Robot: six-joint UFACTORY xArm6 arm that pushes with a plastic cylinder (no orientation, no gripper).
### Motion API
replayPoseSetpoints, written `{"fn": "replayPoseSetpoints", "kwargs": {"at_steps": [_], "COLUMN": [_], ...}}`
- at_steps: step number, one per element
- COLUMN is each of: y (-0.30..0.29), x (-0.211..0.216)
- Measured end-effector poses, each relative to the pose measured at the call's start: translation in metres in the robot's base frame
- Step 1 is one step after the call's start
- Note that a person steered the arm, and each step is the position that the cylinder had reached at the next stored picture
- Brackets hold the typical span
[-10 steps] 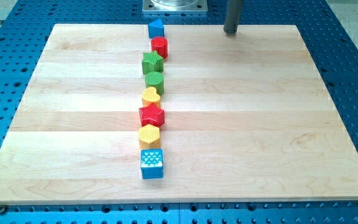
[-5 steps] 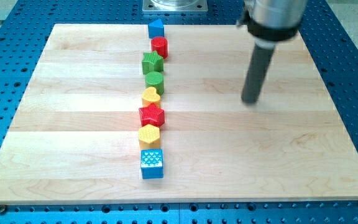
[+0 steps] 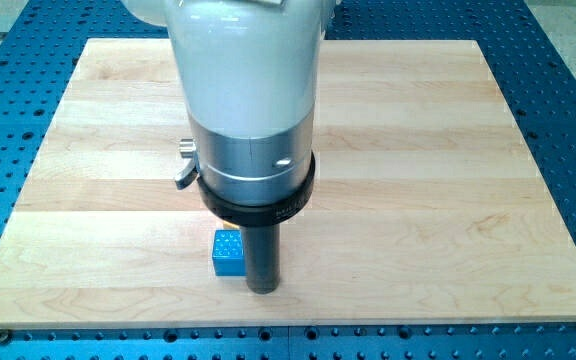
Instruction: Move the yellow heart to the bottom left of the red star
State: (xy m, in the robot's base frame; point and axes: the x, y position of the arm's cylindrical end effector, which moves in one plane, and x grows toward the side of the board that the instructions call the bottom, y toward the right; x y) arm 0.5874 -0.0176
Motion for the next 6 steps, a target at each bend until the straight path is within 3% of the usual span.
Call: {"fn": "replayPoseSetpoints", "kwargs": {"at_steps": [3,5,6], "y": [0.005,-0.096,-0.150], "x": [-0.151,-0.161,-0.145]}}
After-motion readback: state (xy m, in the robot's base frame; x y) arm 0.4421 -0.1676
